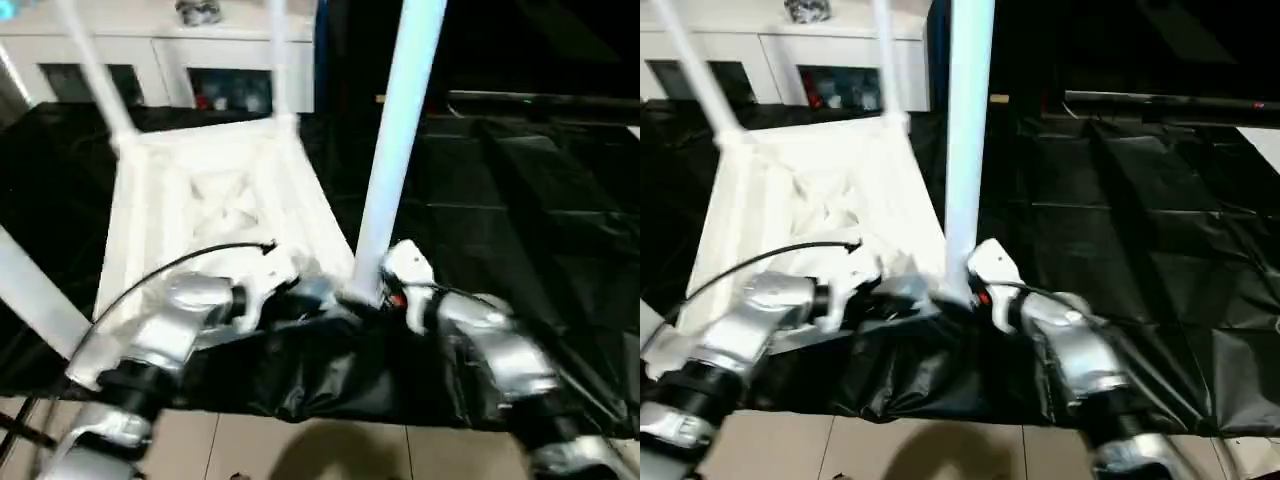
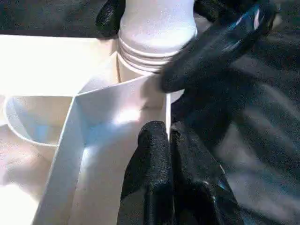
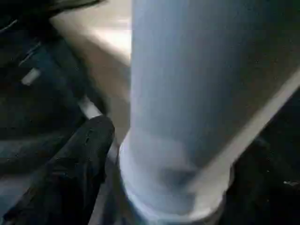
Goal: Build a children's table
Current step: Rotate leg to tighten
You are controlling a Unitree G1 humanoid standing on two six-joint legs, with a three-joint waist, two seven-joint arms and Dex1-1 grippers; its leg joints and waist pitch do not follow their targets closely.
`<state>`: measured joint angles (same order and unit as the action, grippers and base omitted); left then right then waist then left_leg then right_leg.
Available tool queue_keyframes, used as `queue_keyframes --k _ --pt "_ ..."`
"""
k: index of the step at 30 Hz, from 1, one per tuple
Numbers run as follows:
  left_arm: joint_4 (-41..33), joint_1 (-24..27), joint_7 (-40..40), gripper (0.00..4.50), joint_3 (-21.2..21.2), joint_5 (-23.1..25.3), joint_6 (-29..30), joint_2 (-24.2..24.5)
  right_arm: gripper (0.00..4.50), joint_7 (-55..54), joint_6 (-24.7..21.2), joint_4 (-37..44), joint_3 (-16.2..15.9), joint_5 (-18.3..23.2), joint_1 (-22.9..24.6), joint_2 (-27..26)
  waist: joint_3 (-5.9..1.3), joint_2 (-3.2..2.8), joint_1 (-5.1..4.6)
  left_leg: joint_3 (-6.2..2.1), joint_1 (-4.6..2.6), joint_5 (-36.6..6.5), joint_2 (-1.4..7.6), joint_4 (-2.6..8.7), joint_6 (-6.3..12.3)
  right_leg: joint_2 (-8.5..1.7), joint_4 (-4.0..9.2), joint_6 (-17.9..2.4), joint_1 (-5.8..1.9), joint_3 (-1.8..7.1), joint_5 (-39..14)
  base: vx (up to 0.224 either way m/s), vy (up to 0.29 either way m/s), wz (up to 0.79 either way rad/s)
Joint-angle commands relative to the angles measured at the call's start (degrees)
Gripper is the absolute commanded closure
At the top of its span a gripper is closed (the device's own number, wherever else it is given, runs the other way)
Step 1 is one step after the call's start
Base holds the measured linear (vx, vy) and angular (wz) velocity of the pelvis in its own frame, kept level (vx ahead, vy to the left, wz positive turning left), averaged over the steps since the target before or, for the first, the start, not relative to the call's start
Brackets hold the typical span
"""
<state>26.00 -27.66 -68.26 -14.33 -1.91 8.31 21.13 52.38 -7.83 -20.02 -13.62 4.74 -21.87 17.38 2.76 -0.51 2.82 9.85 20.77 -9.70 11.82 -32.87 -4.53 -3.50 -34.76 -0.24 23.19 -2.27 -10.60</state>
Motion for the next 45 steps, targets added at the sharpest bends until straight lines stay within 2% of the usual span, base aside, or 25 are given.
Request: queue_keyframes --k 1,4,7,8,10,14,21,25,26,27,29,30,33,34,35,36,37,39,41,44,45 --pt "-0.5 -0.5 -3.5 4.50 -1.1 -1.9 -0.9 0.0 0.82 4.6 0.3 1.7 -2.0 1.0 0.7 0.5 -3.25 0.33 0.05 0.08 -0.34 -15.3 1.01 3.56 1.87 -3.34 4.64 -10.6 -2.64 2.18 -15.0 0.000 0.000 0.00" --pt "0.2 -1.1 -7.4 4.50 -1.7 -2.4 -1.5 1.8 0.82 8.5 -0.1 2.7 -3.0 1.6 0.3 2.5 -3.31 0.40 0.23 0.14 -0.38 -14.2 1.02 3.48 1.95 -3.30 4.45 -11.4 -2.64 2.13 -13.2 0.000 0.000 0.00" --pt "0.8 -1.6 -8.1 4.50 -1.8 -2.2 -1.8 2.2 1.16 9.5 -0.2 3.0 -3.3 1.8 0.2 2.9 -3.32 0.42 0.58 0.22 -0.40 -13.5 1.05 3.42 1.86 -3.34 4.25 -12.2 -2.69 2.10 -11.8 0.000 0.000 0.00" --pt "1.2 -1.9 -8.4 4.50 -1.8 -2.1 -2.0 2.4 1.19 10.0 -0.4 3.4 -3.5 2.0 0.2 2.9 -3.30 1.26 0.64 0.30 -0.34 -13.4 1.02 3.42 2.01 -3.31 4.32 -12.0 -2.76 2.06 -12.1 0.000 0.000 0.00" --pt "1.7 -2.5 -8.9 4.50 -1.7 -2.1 -2.1 2.5 1.42 11.2 -0.6 4.1 -4.0 2.6 0.4 3.0 -3.27 0.74 0.95 0.21 -0.48 -13.5 1.15 3.47 1.82 -3.52 4.27 -12.0 -2.64 2.09 -12.9 0.000 0.000 0.00" --pt "1.4 -2.0 -9.2 4.50 -1.8 -2.3 -2.2 2.6 1.63 11.8 -0.8 4.6 -4.7 2.4 1.0 2.5 -3.27 0.94 0.96 0.17 -0.40 -13.7 1.13 3.50 1.48 -3.53 4.20 -11.9 -2.72 2.05 -12.8 0.000 0.000 0.00" --pt "1.4 -1.4 -8.9 4.50 -1.4 -2.2 -2.5 2.2 1.78 11.4 -1.5 4.9 -4.9 2.5 1.7 2.2 -3.30 0.85 1.26 0.16 -0.35 -13.0 1.09 3.43 1.47 -3.56 4.19 -11.5 -2.78 2.07 -12.9 0.000 0.000 0.00" --pt "1.1 -0.9 -0.9 4.50 -0.2 -0.6 -1.4 -0.1 1.78 2.6 -0.8 2.1 -2.5 0.6 2.2 -0.8 -3.16 0.71 1.36 0.14 -0.38 -13.9 1.04 3.52 0.88 -3.58 4.36 -11.4 -2.67 2.06 -13.8 0.000 0.000 0.00" --pt "0.9 -0.8 0.7 4.50 -0.1 -0.3 -0.9 -0.6 1.78 0.0 -0.3 1.3 -1.8 -0.1 2.2 -1.7 -2.95 0.81 1.20 0.09 -0.41 -15.1 1.00 3.65 0.18 -3.59 4.59 -10.7 -2.56 2.01 -16.6 0.000 0.000 0.00" --pt "0.5 -0.4 2.8 4.50 0.1 0.0 -0.4 -1.5 1.78 -3.8 -0.5 0.2 -0.9 -0.8 1.9 -3.2 -2.89 0.53 1.14 -0.06 -0.62 -16.8 0.90 3.64 -0.36 -3.72 4.88 -9.8 -2.45 1.97 -20.3 0.000 0.000 0.00" --pt "-0.4 0.2 7.1 4.50 0.4 0.8 0.7 -3.5 1.78 -11.6 -1.1 -2.0 0.9 -1.9 1.6 -6.5 -2.69 0.77 0.55 -0.25 -0.60 -18.6 0.88 3.89 -1.24 -3.69 5.22 -8.6 -2.27 1.92 -23.9 0.000 0.000 0.00" --pt "-0.7 0.5 10.4 4.50 0.5 1.7 1.4 -4.9 1.78 -16.0 -1.1 -3.2 1.8 -2.5 1.4 -8.6 -2.63 0.63 0.15 -0.47 -0.53 -19.4 0.74 4.00 -1.65 -3.66 5.33 -7.6 -2.33 1.81 -26.3 0.000 0.000 0.00" --pt "-1.6 0.7 15.9 4.50 0.5 2.9 3.6 -8.0 1.78 -23.1 -2.6 -4.5 3.2 -2.8 1.1 -12.8 -2.67 0.78 -0.63 -0.45 -0.75 -20.4 0.67 3.85 -1.42 -3.52 5.75 -6.7 -1.84 1.96 -27.7 0.000 0.000 0.00" --pt "-1.6 0.5 17.3 4.50 0.4 3.2 4.3 -9.1 1.78 -25.1 -2.9 -5.1 3.3 -3.0 0.8 -14.2 -2.70 0.75 -0.68 -0.46 -0.77 -20.3 0.63 3.85 -1.28 -3.53 5.81 -6.6 -1.87 1.95 -27.8 0.000 0.000 0.00" --pt "-1.4 0.2 18.8 4.50 0.2 3.6 4.6 -10.1 1.78 -26.8 -2.9 -5.8 3.2 -3.4 0.4 -15.5 -2.77 0.99 -0.74 -0.40 -0.64 -19.8 0.60 3.78 -1.00 -3.51 5.76 -6.5 -1.88 2.03 -27.3 0.000 0.000 0.00" --pt "-0.9 -0.2 20.6 4.50 0.3 3.9 4.8 -11.2 1.78 -28.2 -2.6 -6.5 2.8 -4.0 0.1 -16.5 -2.73 0.88 -0.94 -0.47 -0.39 -19.3 0.59 3.90 -0.99 -3.46 5.67 -6.5 -1.98 1.98 -26.9 0.000 0.000 0.00" --pt "-0.5 -0.5 21.7 4.50 0.3 4.2 4.9 -11.8 1.78 -29.0 -2.4 -7.0 2.6 -4.4 -0.2 -17.1 -2.79 0.86 -0.95 -0.48 -0.46 -19.3 0.56 3.89 -0.96 -3.47 5.72 -6.4 -1.97 1.93 -26.7 0.000 0.000 0.00" --pt "0.5 -1.4 23.3 4.50 0.3 4.1 5.3 -13.7 1.78 -30.5 0.0 -8.5 0.6 -7.0 -1.2 -18.8 -2.87 0.91 -0.98 -0.35 -0.45 -18.9 0.51 3.75 -0.73 -3.46 5.65 -6.6 -1.88 2.04 -25.6 0.000 0.000 0.00" --pt "0.4 -1.7 23.3 4.50 0.2 4.1 5.4 -14.0 1.23 -29.9 0.6 -8.6 0.9 -6.5 -1.5 -19.3 -2.88 0.95 -0.86 -0.24 -0.40 -18.5 0.37 3.69 -0.07 -3.42 5.78 -6.3 -2.01 2.07 -25.3 0.000 0.000 0.00" --pt "-0.4 -1.5 22.0 4.50 0.3 3.6 5.3 -13.4 0.99 -27.3 -0.3 -7.7 2.2 -4.2 -1.4 -18.8 -3.00 0.75 -0.80 -0.22 -0.31 -17.6 0.51 3.77 0.26 -3.38 5.57 -6.7 -2.08 2.14 -23.1 0.000 0.000 0.00" --pt "-1.0 -1.2 20.9 4.50 0.3 3.3 5.3 -12.8 0.76 -26.7 -0.4 -7.3 2.3 -4.1 -1.3 -18.1 -3.04 0.76 -0.80 -0.22 -0.28 -17.5 0.52 3.78 0.28 -3.33 5.47 -6.9 -2.16 2.11 -22.4 0.000 0.000 0.00"
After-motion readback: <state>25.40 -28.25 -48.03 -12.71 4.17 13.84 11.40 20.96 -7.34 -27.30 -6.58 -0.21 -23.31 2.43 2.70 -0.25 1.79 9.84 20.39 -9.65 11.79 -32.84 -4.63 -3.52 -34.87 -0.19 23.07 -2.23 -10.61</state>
